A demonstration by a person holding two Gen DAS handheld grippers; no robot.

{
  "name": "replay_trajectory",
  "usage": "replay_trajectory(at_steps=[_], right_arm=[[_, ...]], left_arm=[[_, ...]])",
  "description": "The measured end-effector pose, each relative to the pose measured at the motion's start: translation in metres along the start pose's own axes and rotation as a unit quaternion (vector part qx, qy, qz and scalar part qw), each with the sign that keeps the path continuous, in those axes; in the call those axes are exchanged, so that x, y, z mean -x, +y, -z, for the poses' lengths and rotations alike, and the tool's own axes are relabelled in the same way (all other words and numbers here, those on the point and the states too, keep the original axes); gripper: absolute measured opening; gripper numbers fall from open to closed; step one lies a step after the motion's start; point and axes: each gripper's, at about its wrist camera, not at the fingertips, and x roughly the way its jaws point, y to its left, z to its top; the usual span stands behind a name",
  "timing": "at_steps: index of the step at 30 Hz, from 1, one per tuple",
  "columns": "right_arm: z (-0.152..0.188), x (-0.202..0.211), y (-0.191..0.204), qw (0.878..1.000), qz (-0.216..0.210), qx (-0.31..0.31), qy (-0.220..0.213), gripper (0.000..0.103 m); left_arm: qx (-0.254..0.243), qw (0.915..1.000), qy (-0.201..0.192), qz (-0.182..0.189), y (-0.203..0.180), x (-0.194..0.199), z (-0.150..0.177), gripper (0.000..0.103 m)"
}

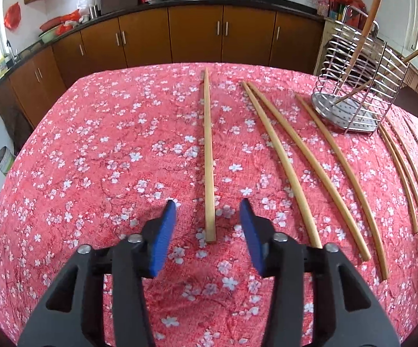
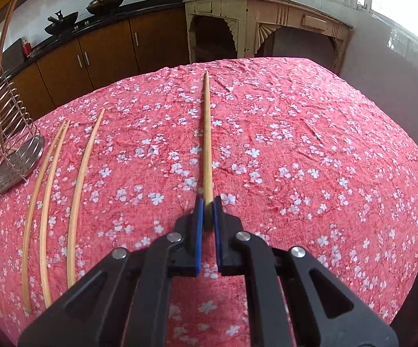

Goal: Organize utensils
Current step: 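Close the left gripper on a chopstick while the right gripper holds its chopstick, then lift both chopsticks upright and carry them over the wire holder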

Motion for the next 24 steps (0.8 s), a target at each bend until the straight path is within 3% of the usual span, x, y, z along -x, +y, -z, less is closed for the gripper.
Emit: replay_trajectory(at_steps=[3, 5, 6, 12, 16, 24], right_arm=[[0.002, 0.002, -0.001, 1.000, -0.003, -0.001, 0.000, 0.008], [0.002, 0.003, -0.002, 1.000, -0.004, -0.001, 0.000, 0.008], [0.002, 0.003, -0.001, 1.000, -0.005, -0.001, 0.000, 0.008], [0.005, 0.007, -0.005, 1.000, -0.014, -0.005, -0.003, 0.008], [0.008, 0.022, -0.005, 1.000, -0.011, 0.003, -0.028, 0.008], [-0.006, 0.075, -0.003, 0.993, -0.010, 0.016, -0.116, 0.008]], left_arm=[[-0.004, 1.0000, 0.000, -0.009, -0.004, 0.000, 0.002, 0.028], [-0.002, 0.9999, 0.000, -0.013, -0.005, 0.000, 0.002, 0.011], [-0.001, 0.9999, 0.000, -0.014, -0.006, 0.002, 0.004, 0.008], [0.000, 1.0000, -0.002, -0.008, -0.005, 0.008, 0.008, 0.007], [0.000, 0.9998, -0.022, -0.004, 0.002, 0.022, 0.011, 0.007], [-0.003, 0.9915, -0.130, -0.008, 0.014, 0.086, 0.004, 0.007]])
